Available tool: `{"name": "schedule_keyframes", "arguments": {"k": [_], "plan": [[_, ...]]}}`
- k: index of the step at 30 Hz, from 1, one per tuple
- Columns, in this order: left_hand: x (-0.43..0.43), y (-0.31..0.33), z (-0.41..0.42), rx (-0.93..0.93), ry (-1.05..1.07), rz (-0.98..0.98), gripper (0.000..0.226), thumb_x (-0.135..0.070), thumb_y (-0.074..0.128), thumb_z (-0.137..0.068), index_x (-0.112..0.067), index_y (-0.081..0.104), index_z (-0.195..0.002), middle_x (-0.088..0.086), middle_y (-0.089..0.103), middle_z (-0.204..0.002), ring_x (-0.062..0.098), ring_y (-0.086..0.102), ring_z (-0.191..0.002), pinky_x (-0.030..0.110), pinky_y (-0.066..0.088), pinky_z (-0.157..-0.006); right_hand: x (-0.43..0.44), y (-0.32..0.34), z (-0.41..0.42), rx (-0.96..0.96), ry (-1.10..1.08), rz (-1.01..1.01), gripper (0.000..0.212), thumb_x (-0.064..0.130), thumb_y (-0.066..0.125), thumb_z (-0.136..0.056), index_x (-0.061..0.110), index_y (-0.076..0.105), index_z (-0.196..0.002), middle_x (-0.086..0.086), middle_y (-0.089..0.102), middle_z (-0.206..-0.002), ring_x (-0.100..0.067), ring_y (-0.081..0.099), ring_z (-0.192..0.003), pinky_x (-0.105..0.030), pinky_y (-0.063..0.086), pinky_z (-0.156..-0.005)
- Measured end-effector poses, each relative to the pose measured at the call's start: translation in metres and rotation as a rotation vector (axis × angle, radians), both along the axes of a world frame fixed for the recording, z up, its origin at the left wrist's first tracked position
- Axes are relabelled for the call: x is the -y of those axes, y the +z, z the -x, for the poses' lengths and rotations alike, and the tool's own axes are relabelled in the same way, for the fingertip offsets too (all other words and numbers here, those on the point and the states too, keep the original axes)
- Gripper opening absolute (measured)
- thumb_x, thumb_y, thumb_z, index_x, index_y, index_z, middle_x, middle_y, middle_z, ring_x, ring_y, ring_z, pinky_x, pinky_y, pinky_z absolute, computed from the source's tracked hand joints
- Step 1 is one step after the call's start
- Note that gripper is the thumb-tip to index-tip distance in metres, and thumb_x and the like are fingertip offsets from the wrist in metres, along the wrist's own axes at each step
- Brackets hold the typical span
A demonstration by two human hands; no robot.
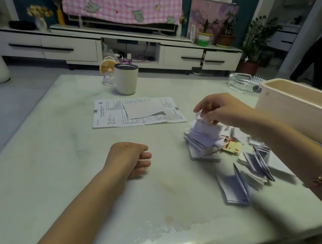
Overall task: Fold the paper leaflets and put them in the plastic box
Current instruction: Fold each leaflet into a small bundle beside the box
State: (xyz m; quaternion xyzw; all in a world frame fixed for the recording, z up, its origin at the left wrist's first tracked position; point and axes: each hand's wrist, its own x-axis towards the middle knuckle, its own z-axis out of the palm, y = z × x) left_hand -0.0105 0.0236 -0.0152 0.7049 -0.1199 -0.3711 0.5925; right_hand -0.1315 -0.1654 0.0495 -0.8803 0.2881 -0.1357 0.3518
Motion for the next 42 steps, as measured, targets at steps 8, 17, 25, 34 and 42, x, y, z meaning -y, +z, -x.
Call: {"name": "schedule_keyframes", "arguments": {"k": [8,17,25,34,42], "plan": [[-0.01,0.012,-0.009,-0.051,0.046,0.06,0.014,-0.008,0.047,-0.093,-0.01,0.06,-0.088,0.004,0.062,-0.074,0.013,0.056,-0.058,0.021,0.044,-0.055,-0.029,-0.053,-0.096,-0.231,0.166,0.372,0.041,0.011,0.05,-0.09,0.011,0.046,-0.131,-0.01,0.052,-0.126,-0.023,0.05,-0.113,-0.027,0.037,-0.09],[-0.024,0.029,-0.03,-0.094,0.101,0.116,0.02,-0.008,0.044,-0.094,-0.012,0.056,-0.078,0.003,0.058,-0.071,0.011,0.052,-0.058,0.018,0.042,-0.057,-0.036,-0.09,-0.164,-0.427,0.182,0.461,0.048,0.052,0.033,-0.096,0.033,0.037,-0.14,-0.011,0.03,-0.147,-0.03,0.029,-0.136,-0.043,0.023,-0.11],[-0.023,0.031,-0.031,-0.115,0.09,0.105,0.011,-0.009,0.049,-0.093,-0.011,0.058,-0.086,0.003,0.058,-0.07,0.011,0.053,-0.059,0.018,0.043,-0.056,-0.042,-0.095,-0.17,-0.466,0.117,0.594,0.062,0.057,0.028,-0.094,0.008,0.042,-0.13,-0.014,0.042,-0.136,-0.033,0.037,-0.125,-0.044,0.03,-0.104],[-0.027,0.028,-0.027,-0.105,0.07,0.098,0.014,-0.007,0.046,-0.093,-0.01,0.058,-0.086,0.003,0.059,-0.07,0.012,0.054,-0.058,0.018,0.042,-0.056,-0.049,-0.093,-0.161,-0.21,-0.008,0.599,0.059,0.049,0.052,-0.089,0.01,0.043,-0.132,-0.011,0.056,-0.125,-0.03,0.049,-0.113,-0.039,0.037,-0.092],[-0.033,0.019,-0.038,-0.12,0.146,0.064,0.014,-0.008,0.045,-0.094,-0.006,0.059,-0.098,0.004,0.06,-0.074,0.012,0.055,-0.061,0.019,0.045,-0.059,-0.075,-0.104,-0.149,-0.168,-0.068,0.804,0.031,0.027,0.039,-0.098,0.003,0.059,-0.101,-0.015,0.059,-0.105,-0.033,0.053,-0.098,-0.036,0.034,-0.077]]}}
